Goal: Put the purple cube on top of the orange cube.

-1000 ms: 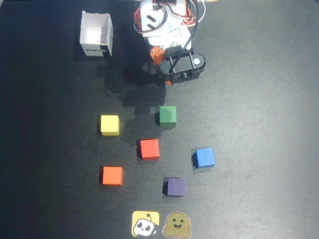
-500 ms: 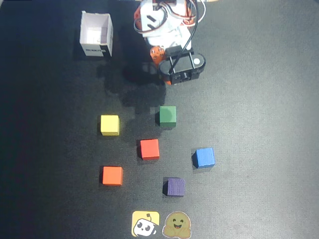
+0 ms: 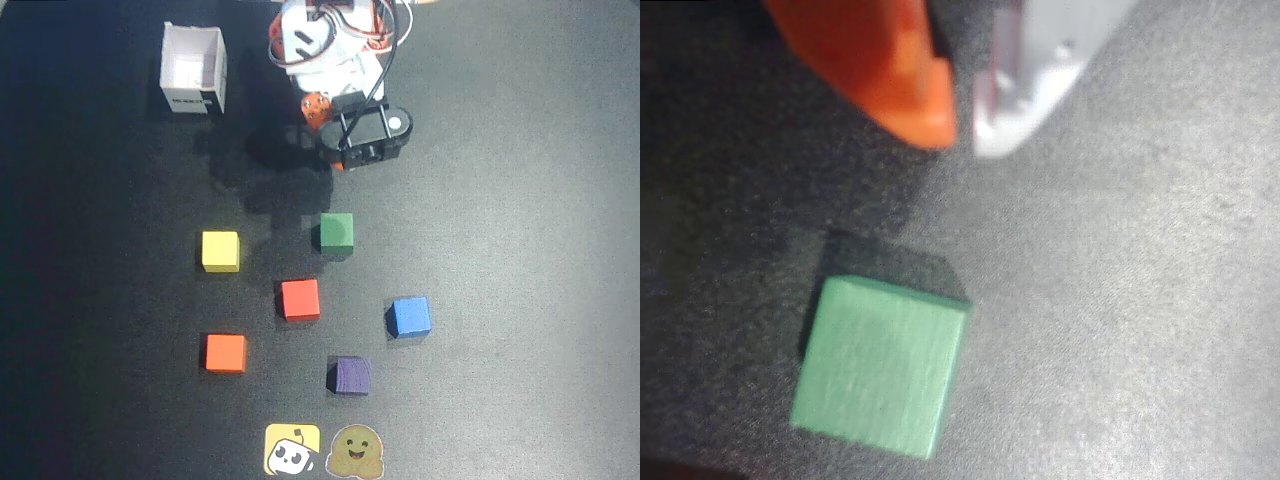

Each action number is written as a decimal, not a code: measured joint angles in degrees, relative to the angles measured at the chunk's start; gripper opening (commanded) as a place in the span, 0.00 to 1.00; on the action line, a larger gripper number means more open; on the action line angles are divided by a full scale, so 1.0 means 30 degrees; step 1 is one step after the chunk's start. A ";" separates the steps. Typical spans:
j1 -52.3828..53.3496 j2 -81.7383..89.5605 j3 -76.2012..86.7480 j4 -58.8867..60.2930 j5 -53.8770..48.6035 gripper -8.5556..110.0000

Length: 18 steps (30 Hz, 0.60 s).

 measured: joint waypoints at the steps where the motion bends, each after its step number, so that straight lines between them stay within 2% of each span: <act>1: 0.0000 0.0000 0.0000 0.0000 0.0000 0.07; 12: 0.0000 0.0000 0.0000 0.0000 0.0000 0.07; 18: 0.0000 0.0000 0.0000 0.0000 0.1260 0.16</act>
